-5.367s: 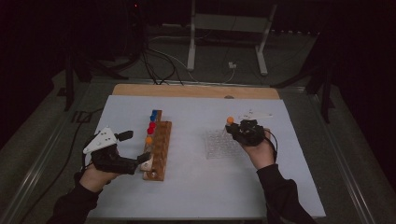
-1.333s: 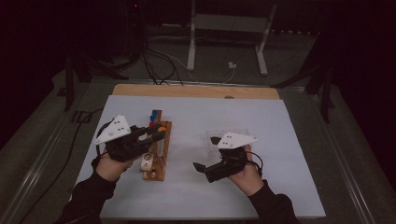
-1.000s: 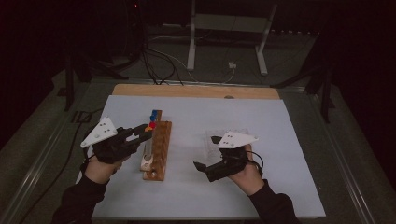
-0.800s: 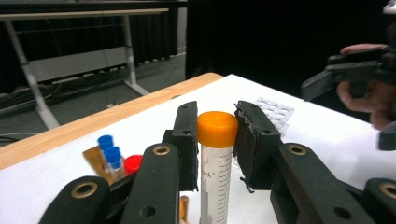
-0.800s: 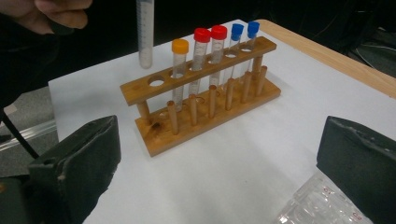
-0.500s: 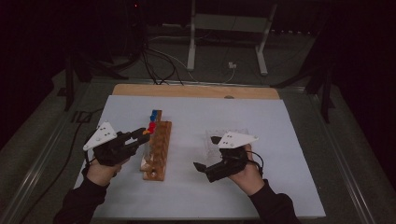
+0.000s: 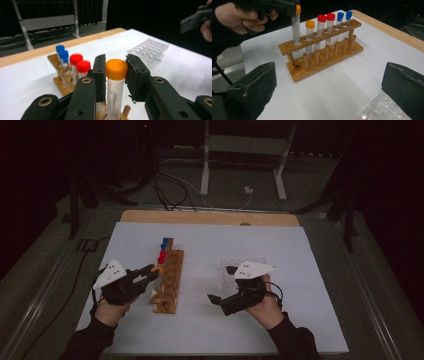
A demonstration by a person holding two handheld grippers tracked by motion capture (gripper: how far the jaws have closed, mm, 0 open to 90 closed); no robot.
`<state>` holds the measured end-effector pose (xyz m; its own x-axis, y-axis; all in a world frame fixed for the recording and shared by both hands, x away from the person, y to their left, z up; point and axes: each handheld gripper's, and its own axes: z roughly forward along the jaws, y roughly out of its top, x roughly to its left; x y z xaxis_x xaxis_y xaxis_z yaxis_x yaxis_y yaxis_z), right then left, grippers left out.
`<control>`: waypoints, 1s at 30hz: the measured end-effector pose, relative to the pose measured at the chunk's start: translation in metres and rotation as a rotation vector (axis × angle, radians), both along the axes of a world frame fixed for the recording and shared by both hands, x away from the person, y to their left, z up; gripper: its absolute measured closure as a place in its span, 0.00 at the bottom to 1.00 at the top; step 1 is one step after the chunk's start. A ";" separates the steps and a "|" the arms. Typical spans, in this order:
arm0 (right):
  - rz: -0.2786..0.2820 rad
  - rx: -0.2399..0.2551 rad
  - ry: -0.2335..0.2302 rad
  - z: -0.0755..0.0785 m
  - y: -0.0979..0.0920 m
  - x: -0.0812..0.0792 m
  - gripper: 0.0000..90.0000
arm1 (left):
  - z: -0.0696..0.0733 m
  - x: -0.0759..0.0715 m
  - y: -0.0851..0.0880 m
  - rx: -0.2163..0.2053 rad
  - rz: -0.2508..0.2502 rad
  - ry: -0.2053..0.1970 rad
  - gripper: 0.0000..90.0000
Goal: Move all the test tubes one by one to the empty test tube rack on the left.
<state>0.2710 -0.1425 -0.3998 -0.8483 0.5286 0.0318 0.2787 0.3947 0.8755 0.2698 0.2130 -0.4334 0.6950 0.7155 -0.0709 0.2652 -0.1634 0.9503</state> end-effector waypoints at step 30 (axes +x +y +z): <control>0.012 -0.005 0.011 0.000 -0.001 0.001 0.00 | -0.020 -0.002 -0.003 0.112 -0.024 0.069 0.79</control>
